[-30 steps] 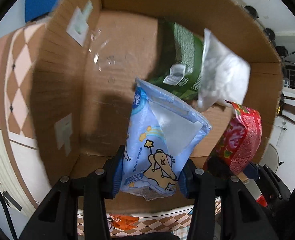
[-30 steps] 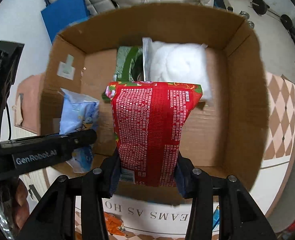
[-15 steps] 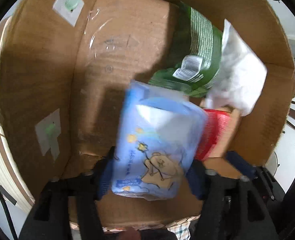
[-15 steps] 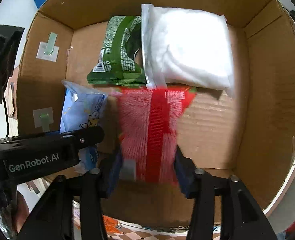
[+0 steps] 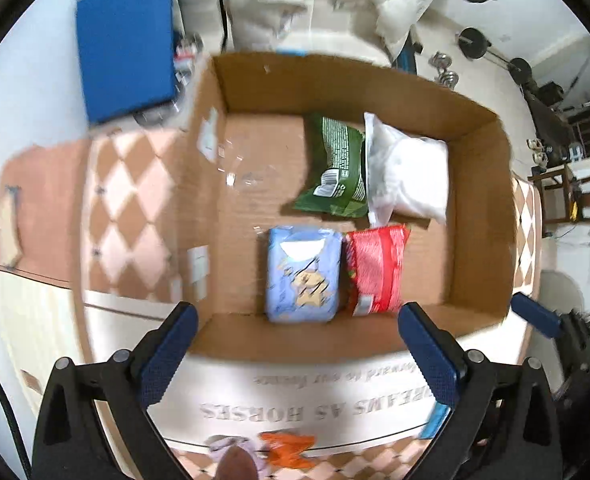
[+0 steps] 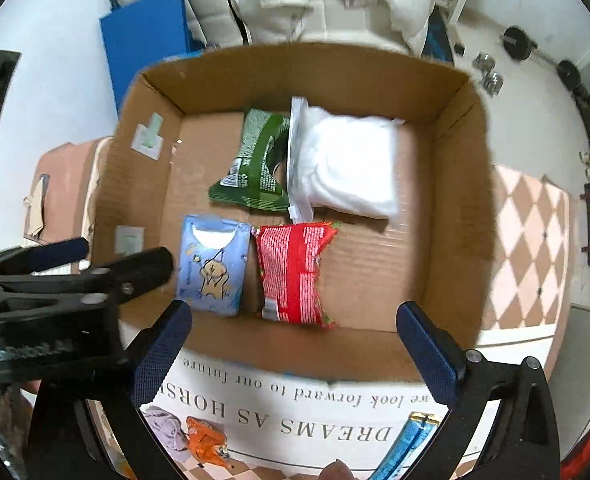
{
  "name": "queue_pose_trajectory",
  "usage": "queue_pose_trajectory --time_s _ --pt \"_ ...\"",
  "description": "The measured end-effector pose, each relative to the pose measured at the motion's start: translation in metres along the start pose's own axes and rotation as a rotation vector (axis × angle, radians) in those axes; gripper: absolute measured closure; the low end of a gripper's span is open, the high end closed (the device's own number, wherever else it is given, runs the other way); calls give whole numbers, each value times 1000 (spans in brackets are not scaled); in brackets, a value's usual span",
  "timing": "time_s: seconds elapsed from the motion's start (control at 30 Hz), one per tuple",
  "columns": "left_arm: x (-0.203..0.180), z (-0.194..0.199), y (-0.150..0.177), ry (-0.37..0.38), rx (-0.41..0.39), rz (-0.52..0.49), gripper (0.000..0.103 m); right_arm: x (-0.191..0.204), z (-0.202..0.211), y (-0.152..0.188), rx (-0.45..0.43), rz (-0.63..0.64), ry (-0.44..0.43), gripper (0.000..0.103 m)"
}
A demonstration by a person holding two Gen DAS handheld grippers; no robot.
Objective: Organize soft objects
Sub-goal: 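Lower both packs into the box beside the bags and open both tools, then grasp the purple cloth with the left tool while the right tool grasps the orange snack bag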
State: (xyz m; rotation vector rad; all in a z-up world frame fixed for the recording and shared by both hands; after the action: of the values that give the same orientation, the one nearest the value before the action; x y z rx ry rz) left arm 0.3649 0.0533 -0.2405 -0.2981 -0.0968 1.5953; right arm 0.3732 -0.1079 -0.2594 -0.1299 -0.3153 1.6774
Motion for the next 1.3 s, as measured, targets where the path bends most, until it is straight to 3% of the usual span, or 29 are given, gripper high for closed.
queue_pose_trajectory --time_s 0.07,0.17,0.27,0.4,0.5,0.57,0.63,0.73,0.77,0.8,0.83,1.13,1.3 --pt "3 22 27 -47 -49 -26 1 -1 20 13 -28 8 -3 0" --pt "18 31 67 -110 -63 -19 1 -1 44 51 -57 -8 -18 0" --pt "47 17 134 -171 15 14 1 0 49 105 -22 -45 -67 0" --pt "81 -34 218 -96 195 174 1 3 29 182 87 -131 -141 0" --pt "85 -61 249 -86 239 187 2 11 8 220 159 -155 -167 0" --pt "83 -77 263 -74 257 193 3 19 -2 234 174 -132 -157 0" --pt "82 -89 271 -61 273 209 10 29 -11 245 176 -119 -157 0" --pt "84 -95 274 -45 250 226 16 42 -25 254 177 -125 -174 0" --pt "86 -93 272 -44 242 226 28 45 -30 253 182 -127 -173 0" --pt "89 -90 271 -60 236 214 52 47 -32 252 169 -138 -170 0" --pt "93 -88 270 -71 237 202 54 50 -36 253 173 -136 -173 0" --pt "127 -91 281 -150 239 212 54 85 -61 256 242 -95 -188 0" --pt "138 -107 295 -141 287 238 52 104 -86 257 283 -70 -152 2"
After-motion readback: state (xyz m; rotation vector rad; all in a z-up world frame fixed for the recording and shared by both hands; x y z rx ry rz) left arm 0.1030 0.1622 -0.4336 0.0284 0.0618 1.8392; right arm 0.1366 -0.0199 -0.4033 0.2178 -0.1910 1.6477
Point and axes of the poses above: each gripper's, at about its wrist camera, not at the fingertips, and z roughly against the way its jaws point, x to its left, y to its underside, the point moved 2 cm from there along -z, roughly the way its jaws point, and after that the axes turned 11 degrees about -x, right-handed, at the moved point
